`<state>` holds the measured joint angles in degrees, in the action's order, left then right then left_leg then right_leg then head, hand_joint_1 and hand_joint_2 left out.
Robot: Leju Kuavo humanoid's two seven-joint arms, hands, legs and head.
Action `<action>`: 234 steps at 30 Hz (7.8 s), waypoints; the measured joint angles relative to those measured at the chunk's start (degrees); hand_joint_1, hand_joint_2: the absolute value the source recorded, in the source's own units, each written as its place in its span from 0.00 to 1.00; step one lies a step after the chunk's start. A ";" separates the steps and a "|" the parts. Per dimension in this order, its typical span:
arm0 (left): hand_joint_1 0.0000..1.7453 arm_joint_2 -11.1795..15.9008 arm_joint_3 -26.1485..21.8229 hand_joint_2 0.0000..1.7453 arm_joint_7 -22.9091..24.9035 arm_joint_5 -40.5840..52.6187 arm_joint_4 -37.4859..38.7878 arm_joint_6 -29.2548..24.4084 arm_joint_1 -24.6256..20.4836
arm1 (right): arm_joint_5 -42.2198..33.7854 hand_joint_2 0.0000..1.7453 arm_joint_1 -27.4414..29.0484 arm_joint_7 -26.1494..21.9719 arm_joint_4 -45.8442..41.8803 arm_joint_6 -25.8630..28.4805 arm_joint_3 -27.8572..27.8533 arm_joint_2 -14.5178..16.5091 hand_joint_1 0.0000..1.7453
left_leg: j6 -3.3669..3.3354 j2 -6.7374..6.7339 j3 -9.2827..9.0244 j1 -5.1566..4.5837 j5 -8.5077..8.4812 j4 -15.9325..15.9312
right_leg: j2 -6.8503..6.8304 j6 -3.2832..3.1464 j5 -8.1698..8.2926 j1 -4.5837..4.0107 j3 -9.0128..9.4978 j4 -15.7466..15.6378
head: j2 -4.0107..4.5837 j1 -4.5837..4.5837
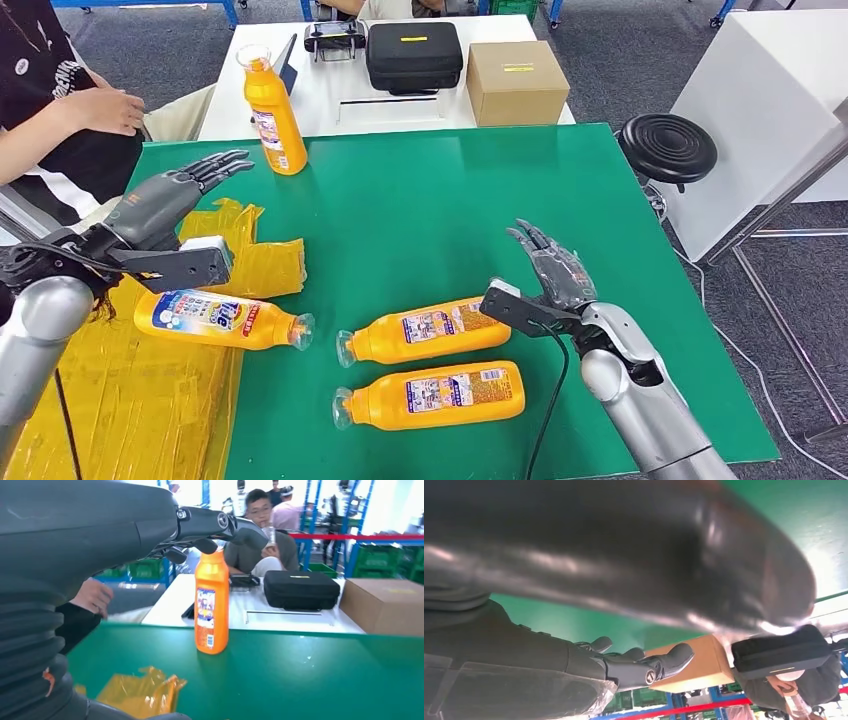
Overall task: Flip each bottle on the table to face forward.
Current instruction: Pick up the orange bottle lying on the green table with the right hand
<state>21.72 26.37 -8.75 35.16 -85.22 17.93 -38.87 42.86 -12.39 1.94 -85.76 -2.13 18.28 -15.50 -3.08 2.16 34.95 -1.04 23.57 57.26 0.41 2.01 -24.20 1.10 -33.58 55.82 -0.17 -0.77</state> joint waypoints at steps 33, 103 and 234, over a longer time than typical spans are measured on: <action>0.00 -12.76 -13.98 1.00 -4.13 -12.67 17.62 -12.06 9.47 | -6.12 1.00 -6.41 -5.72 -4.44 -8.20 15.90 -7.63 0.00 | 0.00 0.07 0.11 0.01 0.00 -0.01 | -0.01 0.01 0.01 -0.01 -0.08 0.01 | 0.00 0.02; 0.00 -17.91 -17.27 1.00 -4.71 -14.31 25.27 -12.45 10.57 | 1.87 1.00 -17.77 3.15 21.96 -9.05 33.16 -1.98 0.95 | -0.01 0.04 -0.21 0.00 -0.02 0.01 | 0.01 0.00 0.02 0.00 0.19 -0.03 | 0.00 -0.01; 0.00 -31.68 -1.43 1.00 8.02 -64.68 17.46 -7.79 9.08 | -16.04 1.00 -15.92 -16.95 31.16 21.33 16.02 27.68 1.00 | 0.00 0.05 0.14 0.01 -0.02 0.02 | -0.01 0.02 0.03 0.00 -0.17 0.04 | 0.00 0.01</action>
<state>-9.96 24.94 -0.74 -29.52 -67.76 10.15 -29.79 26.82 -28.30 -15.01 -54.60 19.20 34.29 12.17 -3.08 2.21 35.09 -1.03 23.54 57.28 0.40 2.02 -24.17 1.10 -33.75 55.86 -0.17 -0.76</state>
